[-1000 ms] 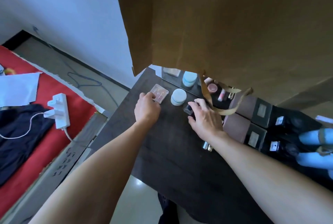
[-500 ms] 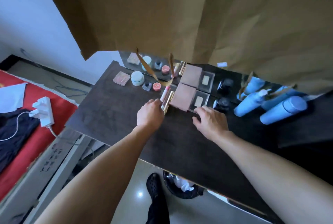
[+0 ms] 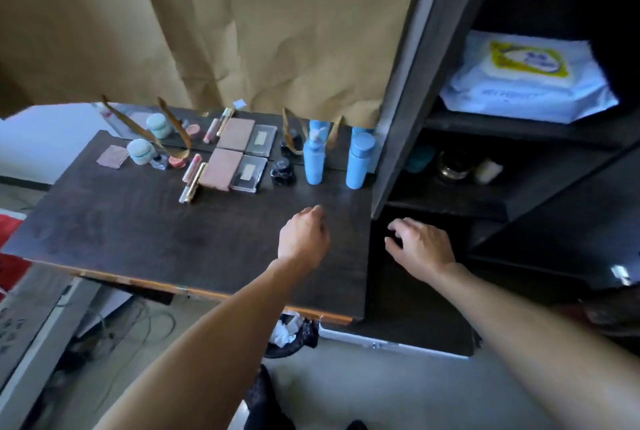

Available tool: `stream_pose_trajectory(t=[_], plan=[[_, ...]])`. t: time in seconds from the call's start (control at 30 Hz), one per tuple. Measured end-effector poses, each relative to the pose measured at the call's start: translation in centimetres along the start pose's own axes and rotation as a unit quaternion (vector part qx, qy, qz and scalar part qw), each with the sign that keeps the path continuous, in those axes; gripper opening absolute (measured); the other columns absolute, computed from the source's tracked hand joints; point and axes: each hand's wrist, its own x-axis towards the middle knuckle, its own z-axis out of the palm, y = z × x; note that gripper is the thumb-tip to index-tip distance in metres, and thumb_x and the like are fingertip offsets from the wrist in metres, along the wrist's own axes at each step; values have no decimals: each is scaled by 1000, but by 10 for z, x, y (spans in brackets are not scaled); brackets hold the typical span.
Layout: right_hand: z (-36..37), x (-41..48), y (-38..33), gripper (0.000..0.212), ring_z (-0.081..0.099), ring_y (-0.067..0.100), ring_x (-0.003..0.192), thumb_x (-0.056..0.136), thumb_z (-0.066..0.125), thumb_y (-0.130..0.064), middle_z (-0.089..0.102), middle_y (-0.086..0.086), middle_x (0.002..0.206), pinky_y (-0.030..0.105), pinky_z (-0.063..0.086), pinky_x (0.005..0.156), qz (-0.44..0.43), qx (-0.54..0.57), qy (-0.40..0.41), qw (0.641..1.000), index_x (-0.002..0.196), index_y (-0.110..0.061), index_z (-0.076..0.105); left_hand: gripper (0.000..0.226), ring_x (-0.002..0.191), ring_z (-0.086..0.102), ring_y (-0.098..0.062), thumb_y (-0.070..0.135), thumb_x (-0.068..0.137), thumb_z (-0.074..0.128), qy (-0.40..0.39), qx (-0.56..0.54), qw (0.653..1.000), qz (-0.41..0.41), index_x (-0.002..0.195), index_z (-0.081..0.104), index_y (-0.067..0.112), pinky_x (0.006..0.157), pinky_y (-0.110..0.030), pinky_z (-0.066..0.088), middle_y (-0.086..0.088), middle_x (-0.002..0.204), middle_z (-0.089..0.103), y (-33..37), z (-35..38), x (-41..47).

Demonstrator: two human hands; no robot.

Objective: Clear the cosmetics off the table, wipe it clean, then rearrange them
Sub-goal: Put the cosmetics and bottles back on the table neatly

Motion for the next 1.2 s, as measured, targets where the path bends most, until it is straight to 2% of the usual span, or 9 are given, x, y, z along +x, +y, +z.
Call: stream_pose_trajectory(t=[0.17, 0.3, 0.43, 0.53, 0.6, 0.7, 0.93, 1.07, 1.2], plan=[[-27, -23, 66, 29, 64, 22, 93, 88, 57, -37, 66, -3, 105, 32, 49, 70, 89, 0, 52, 995, 111, -20, 61, 12, 84, 59, -35, 14, 84, 50, -40, -26, 996, 79, 92, 57, 9, 64, -35, 41, -9, 94, 62, 71, 24, -2], [-46, -16, 102, 33, 61, 27, 99, 84, 62, -31, 62, 3, 111, 36, 48, 71, 153, 12, 111, 982, 114, -18, 57, 25, 92, 59, -31, 14, 88, 51, -54, -47, 987, 147, 112, 59, 9, 73, -39, 48, -9, 108, 56, 121, 42, 15], [-64, 12, 125, 45, 53, 32, 110, 81, 65, -27, 54, 10, 116, 41, 48, 75, 199, 17, 158, 967, 122, -17, 52, 40, 115, 45, -30, 16, 86, 53, -70, 14, 981, 183, 126, 50, 10, 90, -39, 45, -12, 123, 45, 158, 59, 56], [-74, 42, 138, 59, 50, 35, 115, 79, 67, -28, 49, 13, 126, 43, 48, 80, 226, 7, 133, 965, 132, -20, 42, 55, 124, 39, -32, 20, 84, 56, -80, 73, 979, 170, 135, 38, 15, 98, -41, 40, -13, 135, 36, 178, 68, 94], [-78, 62, 145, 56, 52, 39, 110, 80, 66, -28, 52, 17, 125, 43, 47, 80, 254, 11, 120, 960, 130, -15, 44, 62, 127, 39, -32, 18, 86, 57, -114, 67, 982, 137, 141, 31, 17, 100, -41, 39, -13, 140, 34, 187, 74, 117], [-73, 86, 156, 37, 56, 40, 104, 87, 61, -29, 60, 20, 114, 42, 46, 81, 277, 45, 112, 953, 115, -6, 59, 56, 128, 43, -32, 16, 88, 54, -152, 18, 984, 91, 141, 36, 17, 102, -38, 38, -13, 141, 43, 193, 85, 139], [-53, 104, 169, 58, 44, 35, 126, 86, 66, -23, 48, 19, 137, 38, 33, 105, 273, 108, 156, 943, 137, -5, 44, 50, 139, 30, -27, 12, 95, 43, -164, 19, 982, 88, 144, 32, 12, 114, -33, 21, -14, 150, 34, 184, 101, 151], [-46, 104, 167, 55, 51, 33, 118, 83, 68, -19, 54, 16, 127, 38, 41, 99, 294, 141, 164, 931, 132, -7, 47, 38, 127, 44, -34, 9, 97, 43, -199, 5, 977, 81, 133, 46, -2, 103, -33, 32, -22, 137, 48, 182, 94, 155], [-48, 91, 158, 23, 59, 38, 100, 87, 62, -18, 60, 18, 111, 41, 51, 81, 302, 122, 127, 937, 109, -13, 60, 58, 132, 39, -29, 12, 94, 51, -193, -50, 977, 74, 146, 27, 14, 107, -31, 29, -13, 143, 42, 177, 89, 140]])
